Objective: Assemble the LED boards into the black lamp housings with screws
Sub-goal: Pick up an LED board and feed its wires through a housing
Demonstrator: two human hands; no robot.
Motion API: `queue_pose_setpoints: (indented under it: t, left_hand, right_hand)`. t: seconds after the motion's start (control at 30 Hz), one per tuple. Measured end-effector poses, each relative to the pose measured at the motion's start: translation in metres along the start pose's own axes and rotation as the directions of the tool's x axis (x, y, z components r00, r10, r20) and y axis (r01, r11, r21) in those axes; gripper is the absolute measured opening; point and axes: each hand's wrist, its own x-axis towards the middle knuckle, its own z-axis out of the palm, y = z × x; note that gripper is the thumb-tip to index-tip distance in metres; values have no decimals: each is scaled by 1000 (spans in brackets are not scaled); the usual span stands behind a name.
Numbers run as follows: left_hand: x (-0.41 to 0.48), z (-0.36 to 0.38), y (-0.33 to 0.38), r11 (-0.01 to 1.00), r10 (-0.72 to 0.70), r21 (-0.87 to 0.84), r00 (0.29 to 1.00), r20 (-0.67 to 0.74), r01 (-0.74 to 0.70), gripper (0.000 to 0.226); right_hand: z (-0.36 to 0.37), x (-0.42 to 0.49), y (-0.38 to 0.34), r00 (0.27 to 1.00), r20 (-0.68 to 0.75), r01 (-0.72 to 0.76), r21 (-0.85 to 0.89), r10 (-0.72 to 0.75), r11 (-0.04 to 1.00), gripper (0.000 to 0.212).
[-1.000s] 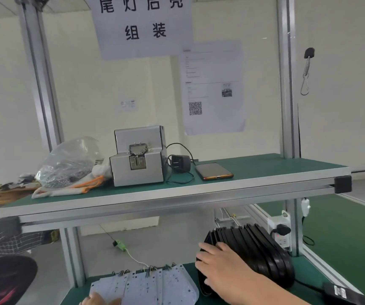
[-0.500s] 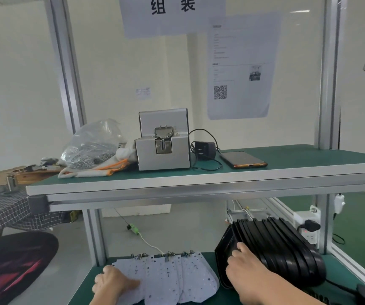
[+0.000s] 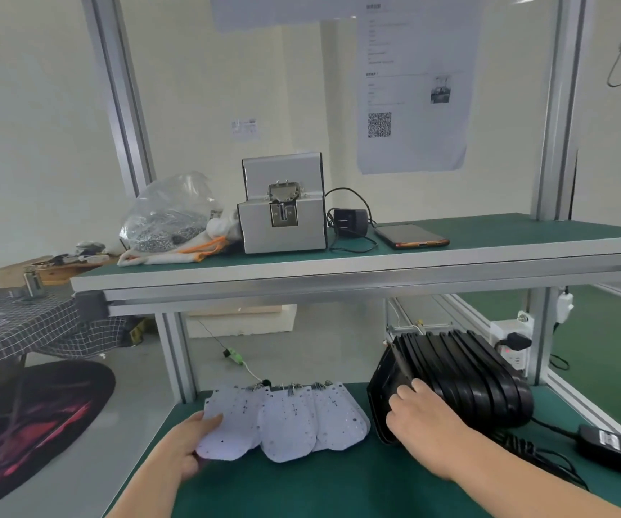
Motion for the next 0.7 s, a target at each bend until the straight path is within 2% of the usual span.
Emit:
queue_pose_setpoints:
  t: [0.3, 0.43, 0.53, 0.63, 0.7]
  left_hand:
    - [-29, 7, -10, 971, 78, -234, 989, 126, -47, 37]
    - [-53, 4, -11, 960, 100, -279, 964, 247, -28, 39]
    - [-69, -8, -11, 958, 155, -281, 929, 335, -58, 44]
    - [-79, -21, -12, 958, 200, -272, 901, 385, -96, 41]
    - [-85, -29, -12, 958, 211, -268, 883, 418, -102, 38]
  right_hand:
    - [-13, -36, -8, 996, -34, 77, -140, -82, 987, 13]
    - [-25, -59, -11, 986, -158, 59, 41, -52, 997, 18]
    - [-20, -83, -22, 942, -334, 71, 137, -21, 988, 21]
    - [-11, -101, -40, 917, -398, 108, 263, 6, 959, 24]
    - [-1, -110, -48, 904, -428, 183, 380, -3, 907, 19]
